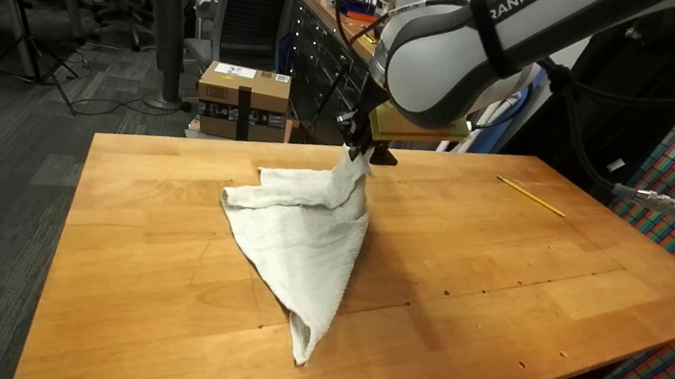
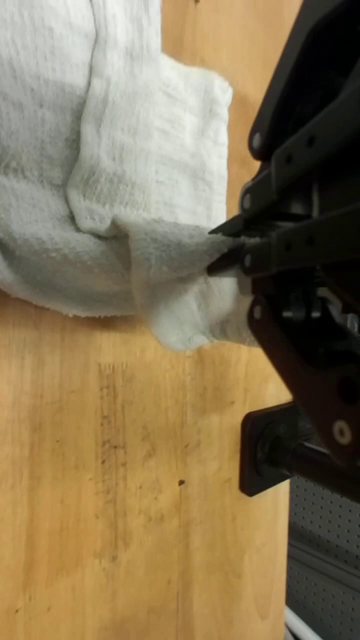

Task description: Fold the towel.

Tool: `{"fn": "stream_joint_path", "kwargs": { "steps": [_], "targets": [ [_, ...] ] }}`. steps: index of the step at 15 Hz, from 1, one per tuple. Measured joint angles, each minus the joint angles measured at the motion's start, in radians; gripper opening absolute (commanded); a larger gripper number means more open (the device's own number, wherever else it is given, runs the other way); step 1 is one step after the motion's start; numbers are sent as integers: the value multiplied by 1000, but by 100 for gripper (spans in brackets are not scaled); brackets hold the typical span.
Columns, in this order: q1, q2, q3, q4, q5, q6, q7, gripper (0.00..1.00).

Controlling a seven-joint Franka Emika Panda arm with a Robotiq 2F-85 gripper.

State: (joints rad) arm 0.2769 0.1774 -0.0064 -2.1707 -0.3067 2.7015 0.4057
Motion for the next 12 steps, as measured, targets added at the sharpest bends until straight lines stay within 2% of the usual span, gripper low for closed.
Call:
{"fn": "stream_joint_path", "kwargs": {
  "steps": [5,12],
  "targets": [
    [20,-92,48,-25,-104,-18,117,7],
    [15,-190,135,-84,-90,-29,169,7]
  ]
}}
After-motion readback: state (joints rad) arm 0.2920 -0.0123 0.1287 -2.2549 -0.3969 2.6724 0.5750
